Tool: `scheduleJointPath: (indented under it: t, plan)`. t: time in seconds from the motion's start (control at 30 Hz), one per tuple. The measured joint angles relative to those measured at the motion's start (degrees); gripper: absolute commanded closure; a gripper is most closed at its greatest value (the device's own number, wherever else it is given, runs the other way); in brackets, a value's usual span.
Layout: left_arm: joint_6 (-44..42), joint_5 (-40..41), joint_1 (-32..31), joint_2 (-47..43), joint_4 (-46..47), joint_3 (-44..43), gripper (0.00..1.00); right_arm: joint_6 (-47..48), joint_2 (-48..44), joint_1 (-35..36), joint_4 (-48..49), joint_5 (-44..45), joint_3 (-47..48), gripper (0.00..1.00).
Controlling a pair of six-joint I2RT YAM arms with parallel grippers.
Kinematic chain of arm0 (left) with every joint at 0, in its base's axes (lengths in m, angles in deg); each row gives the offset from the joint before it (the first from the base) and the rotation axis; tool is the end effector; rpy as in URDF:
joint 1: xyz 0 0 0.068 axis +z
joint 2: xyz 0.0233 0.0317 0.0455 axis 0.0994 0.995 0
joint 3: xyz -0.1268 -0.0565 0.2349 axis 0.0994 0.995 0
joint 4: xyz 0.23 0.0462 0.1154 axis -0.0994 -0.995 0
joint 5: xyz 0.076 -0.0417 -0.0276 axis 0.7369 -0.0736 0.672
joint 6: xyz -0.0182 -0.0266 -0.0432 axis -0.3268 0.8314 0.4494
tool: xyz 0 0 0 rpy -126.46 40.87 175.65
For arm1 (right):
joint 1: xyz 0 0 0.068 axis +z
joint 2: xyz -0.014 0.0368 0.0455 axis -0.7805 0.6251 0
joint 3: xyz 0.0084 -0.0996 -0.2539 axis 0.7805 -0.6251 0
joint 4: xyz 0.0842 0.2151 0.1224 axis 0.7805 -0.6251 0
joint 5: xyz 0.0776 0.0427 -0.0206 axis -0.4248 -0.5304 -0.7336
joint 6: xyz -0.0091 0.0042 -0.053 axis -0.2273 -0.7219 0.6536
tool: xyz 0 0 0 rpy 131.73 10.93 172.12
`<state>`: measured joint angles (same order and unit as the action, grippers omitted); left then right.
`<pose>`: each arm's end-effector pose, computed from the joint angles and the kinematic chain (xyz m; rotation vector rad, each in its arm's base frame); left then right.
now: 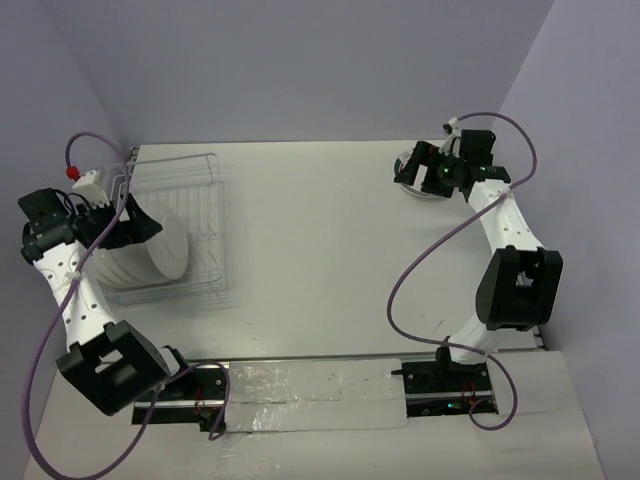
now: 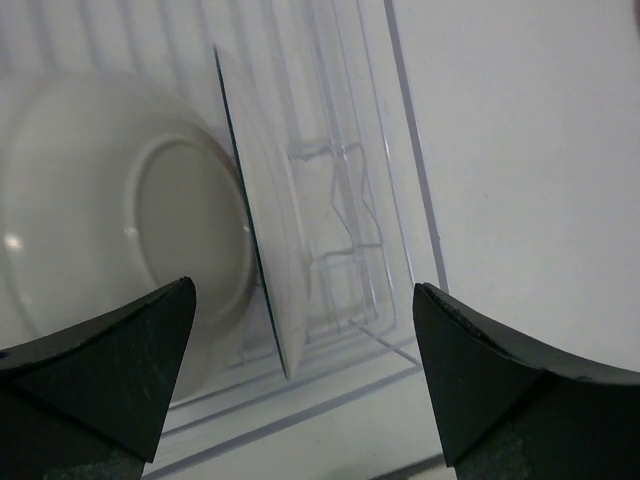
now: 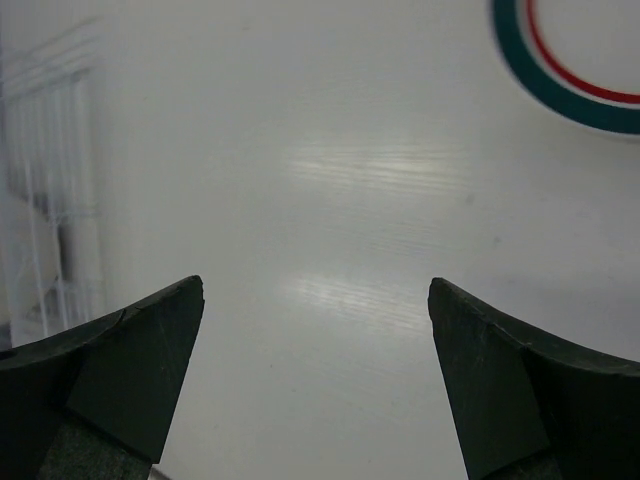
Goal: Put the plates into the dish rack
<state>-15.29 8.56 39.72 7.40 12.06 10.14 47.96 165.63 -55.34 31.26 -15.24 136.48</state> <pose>0.2120 0.1131 0.3246 -0.0994 2.2318 -0.5233 0.3590 -0.0069 0.3088 0.0542 2.2524 0.7035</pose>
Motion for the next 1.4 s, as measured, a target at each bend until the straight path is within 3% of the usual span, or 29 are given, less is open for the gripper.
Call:
scheduleJointPath:
  t: [0.33,0.63,0.83,1.0,1.1,1.13,1.23,1.4]
  plan:
    - [6.2,11.3,-2.3,-5.0,12.9,-14.2,0.01,-13.7,12.1,-10.5,0.5,16.9,2.9,0.00]
    - [7.7,15.8,-7.5,-8.0,18.5,-14.0,0.01,-26.2,25.0,-13.2,4.3,20.1,5.3,0.10]
    - [8.2,17.1,-8.9,-7.9,18.6,-14.0,0.01,-32.4,31.8,-13.1,6.3,21.7,13.2,0.15]
    - [8.5,17.8,-9.4,-8.0,18.6,-13.9,0.01,-36.4,35.7,-13.1,9.3,21.2,16.7,0.32]
    - [8.7,18.1,-9.6,-8.0,18.6,-13.6,0.01,-37.7,37.9,-12.9,9.8,20.9,19.1,0.58]
    - [8.7,18.2,-9.7,-8.0,18.6,-13.5,0.01,-38.1,38.5,-12.9,9.9,20.7,19.5,0.76]
    - [8.6,18.4,-10.0,-8.0,18.4,-13.3,0.01,-38.4,39.7,-12.8,11.1,18.6,19.8,1.00]
    - [6.3,20.0,-12.9,-8.0,17.7,-13.3,0.01,-37.8,38.0,-12.8,16.1,14.1,17.6,1.00]
